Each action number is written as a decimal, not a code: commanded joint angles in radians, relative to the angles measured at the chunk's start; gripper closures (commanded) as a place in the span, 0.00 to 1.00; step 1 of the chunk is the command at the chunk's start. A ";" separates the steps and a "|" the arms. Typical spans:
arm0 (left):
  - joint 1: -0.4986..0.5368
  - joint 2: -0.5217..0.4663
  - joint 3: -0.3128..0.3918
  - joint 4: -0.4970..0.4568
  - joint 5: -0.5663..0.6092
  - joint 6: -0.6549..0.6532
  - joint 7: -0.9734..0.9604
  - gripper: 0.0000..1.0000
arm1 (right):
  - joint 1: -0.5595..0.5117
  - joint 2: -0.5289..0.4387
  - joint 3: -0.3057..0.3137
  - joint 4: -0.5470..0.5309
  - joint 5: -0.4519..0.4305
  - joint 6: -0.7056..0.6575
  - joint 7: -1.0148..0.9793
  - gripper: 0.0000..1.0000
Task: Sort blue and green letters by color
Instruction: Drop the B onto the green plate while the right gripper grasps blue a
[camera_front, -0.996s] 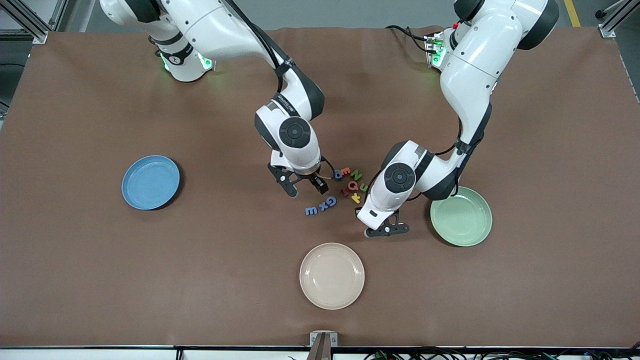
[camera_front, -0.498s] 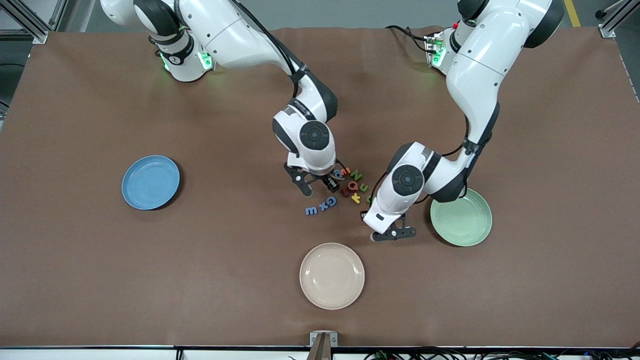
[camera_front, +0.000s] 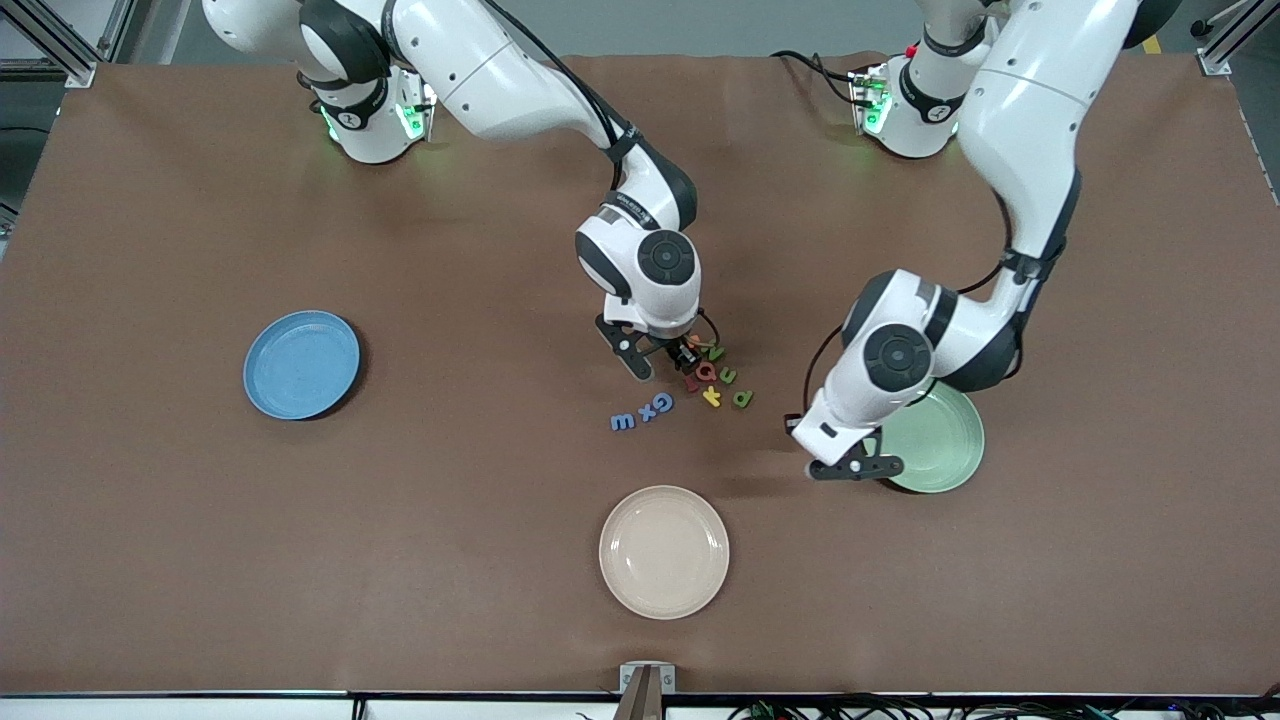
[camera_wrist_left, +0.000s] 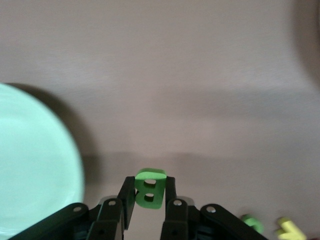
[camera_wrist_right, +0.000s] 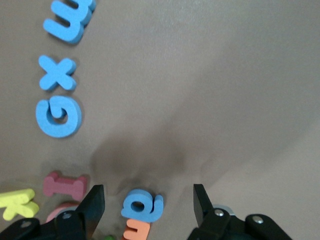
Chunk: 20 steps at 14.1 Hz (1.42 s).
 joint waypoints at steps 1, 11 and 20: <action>0.056 -0.090 -0.017 -0.111 0.020 0.000 0.065 0.81 | 0.019 0.021 -0.010 0.030 -0.023 -0.016 0.029 0.21; 0.228 -0.078 -0.017 -0.158 0.021 0.004 0.280 0.81 | 0.032 0.038 -0.010 0.028 -0.047 -0.013 0.051 0.36; 0.245 -0.042 -0.017 -0.157 0.046 0.028 0.283 0.76 | 0.014 0.031 -0.010 0.028 -0.080 -0.019 0.023 0.97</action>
